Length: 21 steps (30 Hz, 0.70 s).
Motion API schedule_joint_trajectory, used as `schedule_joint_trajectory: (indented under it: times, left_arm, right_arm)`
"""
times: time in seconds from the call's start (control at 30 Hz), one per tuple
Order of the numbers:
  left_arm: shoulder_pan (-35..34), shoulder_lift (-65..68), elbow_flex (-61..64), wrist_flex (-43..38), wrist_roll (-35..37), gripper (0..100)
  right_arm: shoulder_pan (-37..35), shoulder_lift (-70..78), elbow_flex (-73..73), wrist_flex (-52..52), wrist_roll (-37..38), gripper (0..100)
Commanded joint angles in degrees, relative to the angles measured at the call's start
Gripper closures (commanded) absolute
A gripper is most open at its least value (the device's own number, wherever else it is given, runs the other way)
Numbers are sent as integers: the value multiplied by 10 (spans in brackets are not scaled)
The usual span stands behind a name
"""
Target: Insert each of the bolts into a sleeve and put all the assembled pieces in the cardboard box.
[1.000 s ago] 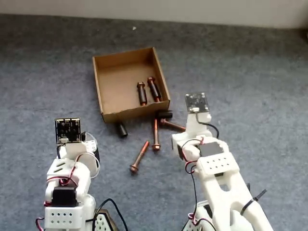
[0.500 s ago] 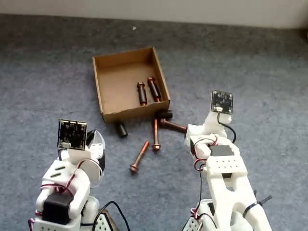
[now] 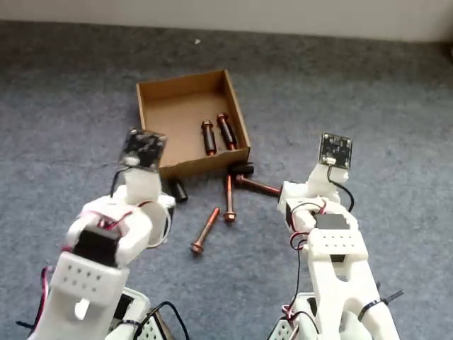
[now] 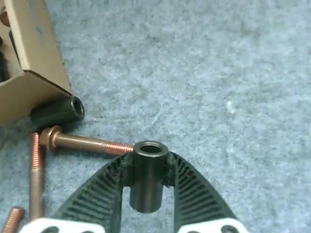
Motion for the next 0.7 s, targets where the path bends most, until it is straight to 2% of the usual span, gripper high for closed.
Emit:
schedule_joint_trajectory:
  times: [0.0,0.2,0.47,0.67]
  left_arm:
    - [41,158,-68,-4,-4,989]
    - [89,306,-149,-4,47,978]
    - [134,487,-286,-4,178,757]
    - [139,611,-391,-52,273,745]
  right_arm:
    - [8,-19,-5,-13,-5,993]
    - [29,-19,-5,-13,-5,993]
    - [38,-19,-6,-13,-5,993]
    - [82,-19,-9,-14,-6,993]
